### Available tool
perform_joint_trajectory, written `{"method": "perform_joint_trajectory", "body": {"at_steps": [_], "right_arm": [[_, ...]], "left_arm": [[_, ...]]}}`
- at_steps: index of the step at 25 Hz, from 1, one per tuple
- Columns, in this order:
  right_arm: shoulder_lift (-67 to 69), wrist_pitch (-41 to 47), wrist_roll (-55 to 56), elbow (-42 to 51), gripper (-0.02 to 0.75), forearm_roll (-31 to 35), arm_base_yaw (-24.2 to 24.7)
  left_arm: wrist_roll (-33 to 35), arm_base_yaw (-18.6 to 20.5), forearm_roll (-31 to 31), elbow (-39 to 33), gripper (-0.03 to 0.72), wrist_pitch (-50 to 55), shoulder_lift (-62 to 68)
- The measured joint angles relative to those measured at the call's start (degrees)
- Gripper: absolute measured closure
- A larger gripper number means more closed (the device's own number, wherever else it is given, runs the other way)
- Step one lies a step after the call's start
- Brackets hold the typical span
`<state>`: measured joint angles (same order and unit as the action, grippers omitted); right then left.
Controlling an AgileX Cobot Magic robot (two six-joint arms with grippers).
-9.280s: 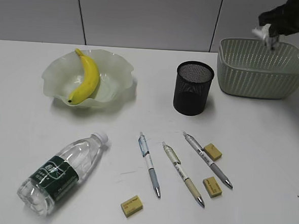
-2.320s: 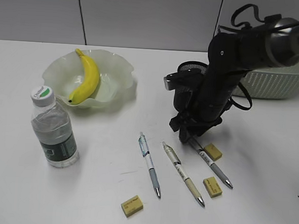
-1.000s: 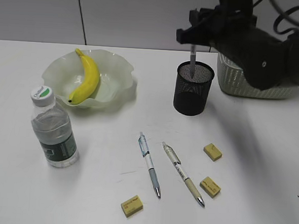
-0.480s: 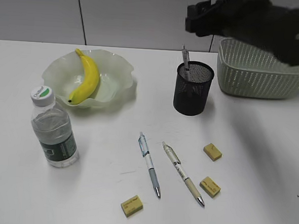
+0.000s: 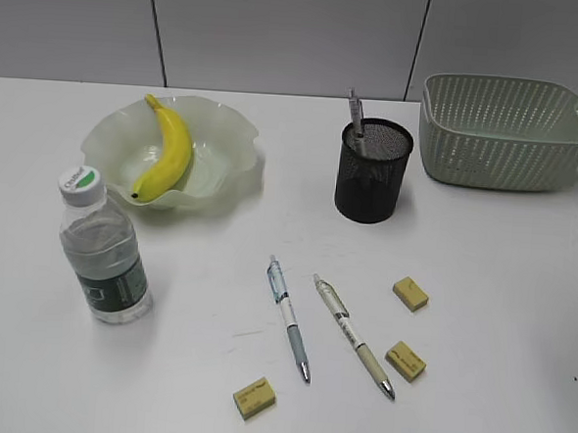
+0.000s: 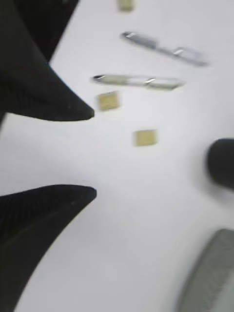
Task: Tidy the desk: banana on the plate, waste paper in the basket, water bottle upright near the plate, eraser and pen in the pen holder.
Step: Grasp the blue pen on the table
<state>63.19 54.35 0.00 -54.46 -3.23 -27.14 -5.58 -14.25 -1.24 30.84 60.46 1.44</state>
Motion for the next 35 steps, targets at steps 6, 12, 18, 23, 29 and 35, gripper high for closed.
{"method": "perform_joint_trajectory", "body": {"at_steps": [6, 12, 18, 23, 29, 35], "right_arm": [[-26.3, 10.3, 7.5, 14.4, 0.397, -1.8, 0.0], [-51.5, 11.5, 8.3, 22.7, 0.409, -1.0, 0.0], [-61.4, 10.7, 8.5, 23.2, 0.456, -1.1, 0.0], [-62.1, 6.8, 8.5, 25.2, 0.461, -1.3, 0.0], [-62.1, 5.9, 8.5, 25.2, 0.462, -1.3, 0.0], [-62.1, 5.7, 8.6, 25.2, 0.462, -1.3, 0.0]], "left_arm": [[3.1, 0.0, 0.6, 0.4, 0.449, -0.7, 6.9], [10.8, -0.2, 5.3, 4.3, 0.439, -9.6, 18.6], [25.9, -1.6, 22.5, 8.9, 0.423, -18.0, 37.7], [32.8, -12.6, 26.9, 17.1, 0.427, -25.4, 56.2], [15.0, -32.1, 13.9, 31.0, 0.433, -27.8, 81.2], [1.5, -36.0, 7.3, 45.5, 0.212, -19.9, 104.0]]}}
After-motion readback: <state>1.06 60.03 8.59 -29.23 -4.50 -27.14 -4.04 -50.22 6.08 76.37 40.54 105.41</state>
